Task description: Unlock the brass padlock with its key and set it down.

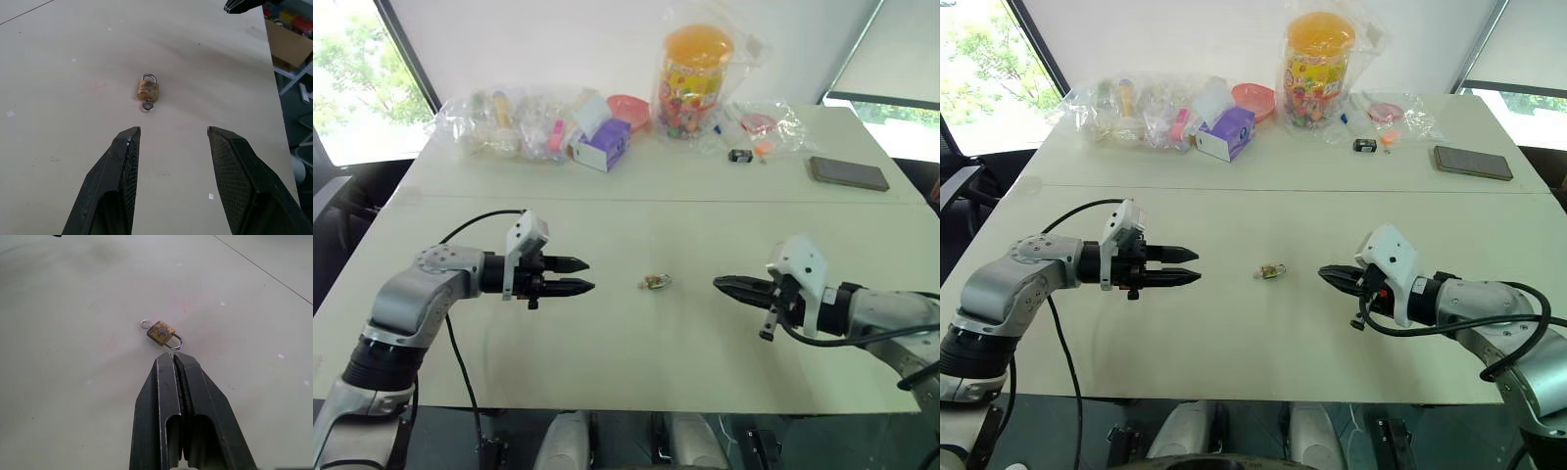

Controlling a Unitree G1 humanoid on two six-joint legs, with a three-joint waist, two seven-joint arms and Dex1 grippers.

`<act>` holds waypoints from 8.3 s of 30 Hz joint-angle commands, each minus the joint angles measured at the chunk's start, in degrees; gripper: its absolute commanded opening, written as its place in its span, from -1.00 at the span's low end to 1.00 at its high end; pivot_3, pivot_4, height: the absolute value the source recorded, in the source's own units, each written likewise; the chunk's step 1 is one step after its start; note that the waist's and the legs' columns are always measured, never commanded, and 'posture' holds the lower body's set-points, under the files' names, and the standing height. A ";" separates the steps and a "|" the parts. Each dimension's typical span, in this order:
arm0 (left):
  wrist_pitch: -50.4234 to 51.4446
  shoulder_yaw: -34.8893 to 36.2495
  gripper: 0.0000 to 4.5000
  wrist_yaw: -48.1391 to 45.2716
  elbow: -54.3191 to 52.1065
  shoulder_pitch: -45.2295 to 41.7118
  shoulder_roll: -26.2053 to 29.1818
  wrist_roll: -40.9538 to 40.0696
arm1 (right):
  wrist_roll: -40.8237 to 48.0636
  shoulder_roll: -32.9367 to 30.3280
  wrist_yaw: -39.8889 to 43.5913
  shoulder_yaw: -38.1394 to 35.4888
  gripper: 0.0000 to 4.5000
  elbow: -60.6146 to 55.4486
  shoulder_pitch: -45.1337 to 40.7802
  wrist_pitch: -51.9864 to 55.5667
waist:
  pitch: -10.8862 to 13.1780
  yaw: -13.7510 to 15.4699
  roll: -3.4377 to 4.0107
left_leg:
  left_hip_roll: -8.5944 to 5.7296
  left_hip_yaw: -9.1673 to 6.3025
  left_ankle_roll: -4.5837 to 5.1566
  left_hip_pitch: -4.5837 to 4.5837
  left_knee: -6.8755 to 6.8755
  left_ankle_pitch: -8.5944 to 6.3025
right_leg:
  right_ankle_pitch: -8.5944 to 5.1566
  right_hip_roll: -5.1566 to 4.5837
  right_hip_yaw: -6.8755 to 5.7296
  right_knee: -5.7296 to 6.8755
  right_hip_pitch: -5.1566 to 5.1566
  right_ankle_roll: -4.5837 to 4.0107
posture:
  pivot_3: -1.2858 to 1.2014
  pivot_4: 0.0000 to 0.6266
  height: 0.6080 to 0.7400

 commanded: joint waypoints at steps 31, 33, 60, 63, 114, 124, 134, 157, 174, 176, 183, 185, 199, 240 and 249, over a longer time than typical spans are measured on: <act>0.21 1.12 0.00 0.67 -0.29 -2.92 0.01 -0.82 | 0.78 -0.66 0.29 -1.42 -1.00 -0.91 -1.70 -0.61 | 0.00 -0.01 0.00 | 0.00 0.00 0.00 0.00 0.01 0.00 | 0.00 0.01 0.00 0.02 0.00 0.00 | 0.03 -0.52 1.00; 0.30 1.21 0.00 0.70 -0.34 -2.97 -0.04 -0.98 | 0.63 -0.78 0.59 -1.30 -1.00 -0.69 -2.08 -0.80 | 0.00 -0.01 0.00 | 0.00 0.00 0.00 0.00 0.01 0.00 | 0.00 0.01 0.00 0.02 0.00 0.00 | 0.03 -0.52 1.00; -0.85 -0.21 -0.01 1.20 0.44 -3.86 -2.08 0.25 | -11.05 5.73 11.20 23.63 0.99 21.04 -26.22 -7.24 | 0.00 -0.12 0.01 | -0.01 0.04 -0.01 -0.02 0.04 0.01 | 0.01 -0.01 0.00 0.07 -0.06 0.00 | 0.03 -0.52 1.00; -0.86 -0.18 -0.01 1.12 0.33 -3.80 -2.06 0.30 | -15.85 7.73 13.50 27.98 0.99 28.69 -29.28 -11.39 | 0.00 -0.15 0.01 | 0.00 0.04 -0.01 -0.03 0.04 0.01 | 0.01 -0.01 0.00 0.09 -0.09 0.00 | 0.03 -0.52 1.00; 8.49 -0.18 -0.01 2.25 4.85 -10.99 -8.94 -7.44 | -52.80 9.68 1.70 26.69 -0.69 22.62 -24.48 -55.61 | 0.05 -1.41 -0.01 | -0.06 0.12 -0.16 -0.10 0.07 0.09 | 0.01 -0.10 0.06 0.42 -0.33 0.01 | 0.03 -0.52 1.00; 10.25 -0.47 -0.01 -0.01 8.31 -16.27 -11.31 -7.98 | -53.18 9.42 0.86 24.46 -0.69 16.67 -23.83 -56.22 | 0.07 -1.36 -0.03 | -0.02 0.12 -0.22 -0.05 0.07 0.13 | 0.01 -0.02 0.09 0.47 -0.33 0.00 | 0.03 -0.52 1.00; 8.92 -1.17 -0.01 -1.14 8.43 -15.71 -11.34 -6.75 | -51.66 10.12 1.84 24.33 -0.69 14.09 -24.98 -54.87 | 0.07 -1.33 -0.03 | -0.03 0.12 -0.22 -0.05 0.07 0.13 | 0.01 -0.02 0.09 0.47 -0.33 0.00 | 0.03 -0.52 1.00; 7.70 -0.85 -0.96 -0.77 8.85 -15.89 -11.51 -6.28 | -49.65 9.89 4.06 24.54 -0.69 11.72 -24.23 -51.70 | 0.07 -1.30 -0.03 | -0.03 0.12 -0.22 -0.05 0.07 0.13 | 0.01 -0.02 0.09 0.47 -0.33 0.00 | 0.03 -0.52 1.00; 6.68 -0.61 -0.96 -0.36 7.30 -16.25 -11.57 -6.44 | -48.53 9.64 5.59 24.48 -0.69 11.22 -23.56 -50.24 | 0.07 -1.31 -0.03 | -0.03 0.12 -0.22 -0.05 0.07 0.13 | 0.01 -0.02 0.09 0.47 -0.33 0.00 | 0.03 -0.52 1.00; 6.75 -0.39 -0.96 -0.13 7.24 -16.40 -11.81 -6.71 | -48.49 9.65 5.74 24.50 -0.69 11.19 -23.59 -50.17 | 0.07 -1.31 -0.03 | -0.03 0.12 -0.22 -0.05 0.07 0.13 | 0.01 -0.02 0.09 0.47 -0.33 0.00 | 0.03 -0.52 1.00; 7.31 -0.14 -0.74 0.38 7.17 -16.77 -12.00 -7.41 | -48.36 9.61 6.14 24.59 -0.69 11.12 -23.59 -49.98 | 0.07 -1.31 -0.03 | -0.03 0.12 -0.22 -0.05 0.07 0.13 | 0.01 -0.02 0.09 0.47 -0.33 0.00 | 0.03 -0.52 1.00; 6.91 -0.31 -0.39 0.42 7.01 -16.69 -11.88 -7.10 | -48.28 9.63 6.26 24.55 -0.69 11.15 -23.58 -49.96 | 0.07 -1.29 -0.04 | -0.03 0.12 -0.22 -0.05 0.07 0.13 | 0.01 -0.02 0.09 0.47 -0.33 0.00 | 0.03 -0.52 1.00; 6.88 -1.34 -0.35 -1.47 5.67 -15.12 -10.08 -6.65 | -47.91 10.06 6.52 24.14 -0.69 11.09 -23.91 -49.39 | 0.07 -1.29 -0.04 | -0.03 0.12 -0.22 -0.05 0.07 0.13 | 0.01 -0.01 0.10 0.47 -0.33 0.00 | 0.03 -0.52 1.00; 5.79 -2.63 -0.98 -1.49 6.05 -14.62 -10.81 -4.75 | -47.25 10.61 6.42 23.83 -0.69 10.07 -24.88 -47.37 | 0.07 -1.29 -0.04 | -0.03 0.12 -0.22 -0.05 0.07 0.13 | 0.01 -0.01 0.10 0.47 -0.33 0.00 | 0.03 -0.52 1.00; -8.90 -5.25 -0.98 -1.94 4.91 -12.96 -11.00 3.47 | -43.33 11.24 7.96 23.07 -0.69 9.50 -26.80 -42.70 | 0.07 -1.28 -0.04 | -0.03 0.13 -0.22 -0.05 0.07 0.13 | 0.01 -0.02 0.09 0.47 -0.33 0.00 | 0.03 -0.52 1.00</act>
